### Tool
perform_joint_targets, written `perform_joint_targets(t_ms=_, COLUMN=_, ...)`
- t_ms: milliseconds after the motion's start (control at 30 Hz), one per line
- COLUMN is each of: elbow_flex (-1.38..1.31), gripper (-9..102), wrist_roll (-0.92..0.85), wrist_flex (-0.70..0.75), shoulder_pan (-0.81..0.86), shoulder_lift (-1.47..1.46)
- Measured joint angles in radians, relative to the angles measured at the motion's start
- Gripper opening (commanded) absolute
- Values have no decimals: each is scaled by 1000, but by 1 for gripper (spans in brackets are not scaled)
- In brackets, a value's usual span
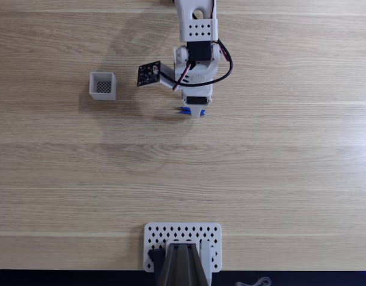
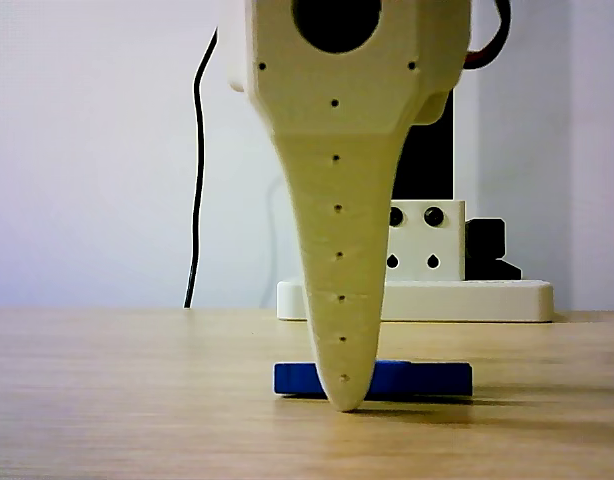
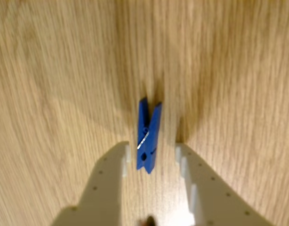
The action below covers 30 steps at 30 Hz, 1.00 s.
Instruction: Grasp a peg and put it in the crate.
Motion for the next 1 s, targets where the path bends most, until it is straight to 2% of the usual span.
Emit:
perform_joint_targets(t_ms=633, elbow_flex=-44, gripper=14, wrist_roll=0, wrist_flex=-3, shoulder_pan=-26, shoulder_lift=-37)
perform_joint_targets(t_ms=800, elbow_flex=-44, gripper=-3, wrist_roll=0, wrist_flex=-3, shoulder_pan=-26, shoulder_lift=-37)
perform_joint_targets(t_ms=900, elbow_flex=-44, gripper=1, wrist_roll=0, wrist_flex=-3, shoulder_pan=-26, shoulder_lift=-37)
perform_joint_targets(t_ms=1000, elbow_flex=-44, gripper=-1, wrist_roll=0, wrist_flex=-3, shoulder_pan=-26, shoulder_lift=-37)
